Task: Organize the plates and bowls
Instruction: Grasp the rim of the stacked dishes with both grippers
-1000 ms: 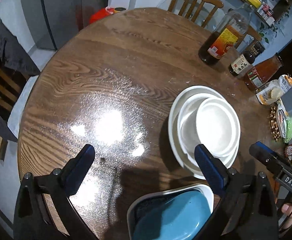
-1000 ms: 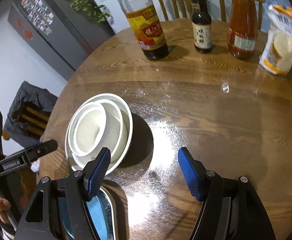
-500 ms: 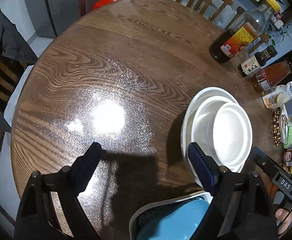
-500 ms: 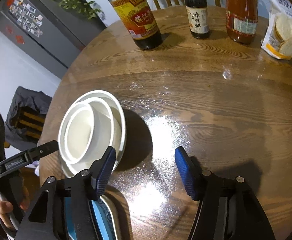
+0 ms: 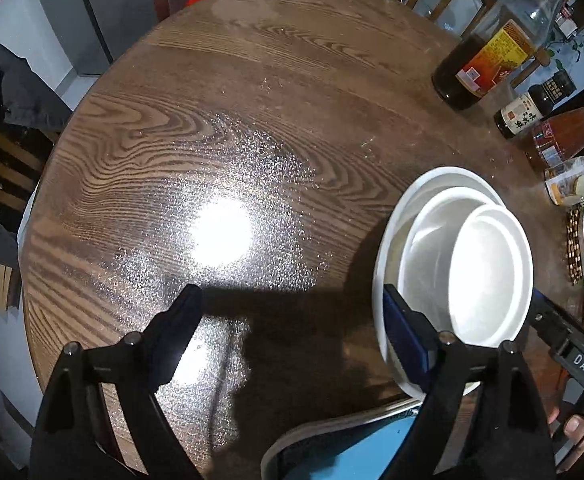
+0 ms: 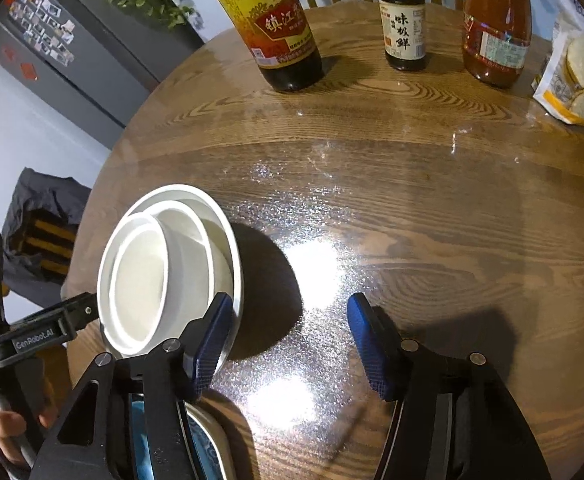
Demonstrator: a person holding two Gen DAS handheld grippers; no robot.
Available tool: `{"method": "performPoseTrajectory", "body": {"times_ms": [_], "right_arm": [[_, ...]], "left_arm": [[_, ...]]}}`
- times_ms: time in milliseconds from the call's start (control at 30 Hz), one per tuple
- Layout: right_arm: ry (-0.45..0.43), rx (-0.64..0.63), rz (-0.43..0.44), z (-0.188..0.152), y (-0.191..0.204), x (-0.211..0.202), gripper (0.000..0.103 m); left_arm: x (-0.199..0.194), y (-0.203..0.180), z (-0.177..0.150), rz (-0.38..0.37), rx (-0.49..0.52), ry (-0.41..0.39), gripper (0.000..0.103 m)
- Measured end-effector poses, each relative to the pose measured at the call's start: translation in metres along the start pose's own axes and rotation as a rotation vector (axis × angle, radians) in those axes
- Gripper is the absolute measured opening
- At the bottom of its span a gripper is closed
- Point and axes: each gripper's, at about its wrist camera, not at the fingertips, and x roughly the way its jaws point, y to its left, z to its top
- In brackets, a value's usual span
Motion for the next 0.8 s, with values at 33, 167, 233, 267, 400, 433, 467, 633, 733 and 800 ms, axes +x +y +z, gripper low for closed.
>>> {"method": "performPoseTrajectory", "body": {"times_ms": [33, 167, 233, 267, 400, 433, 467, 633, 733, 800], "right_arm": [[0.003, 0.004, 0.003, 0.001, 0.0, 0.002, 0.062], [-0.003, 0.021, 0.016, 0.004, -0.003, 0.003, 0.061], [-0.001, 0.031, 0.048, 0.004, -0.004, 0.004, 0.042], [0.001, 0.027, 0.081, 0.003, -0.002, 0.003, 0.036], [-0.003, -0.013, 0.125, 0.003, 0.014, 0.0, 0.011], [-0.012, -0.027, 0.109, 0.003, 0.018, -0.001, 0.011], [-0.015, -0.03, 0.109, 0.004, 0.02, -0.001, 0.011], [-0.015, -0.02, 0.106, 0.003, 0.021, 0.0, 0.011], [-0.018, -0.017, 0.096, 0.002, 0.024, 0.0, 0.011], [-0.021, -0.013, 0.093, 0.002, 0.024, -0.001, 0.011]], "left_arm": [[0.0, 0.0, 0.001, 0.0, -0.004, -0.002, 0.088], [0.0, -0.005, 0.003, 0.007, -0.004, -0.017, 0.083], [-0.002, -0.009, 0.003, -0.009, 0.004, -0.021, 0.07], [-0.004, -0.011, 0.003, -0.022, 0.012, -0.023, 0.061], [-0.009, -0.02, 0.0, -0.074, 0.028, -0.028, 0.028], [-0.01, -0.022, 0.0, -0.086, 0.029, -0.032, 0.016], [-0.011, -0.025, -0.001, -0.091, 0.034, -0.04, 0.012], [-0.014, -0.035, -0.003, -0.055, 0.05, -0.073, 0.002], [-0.013, -0.034, -0.003, -0.049, 0.037, -0.084, 0.002], [-0.014, -0.036, -0.005, -0.033, 0.047, -0.099, 0.002]]}}
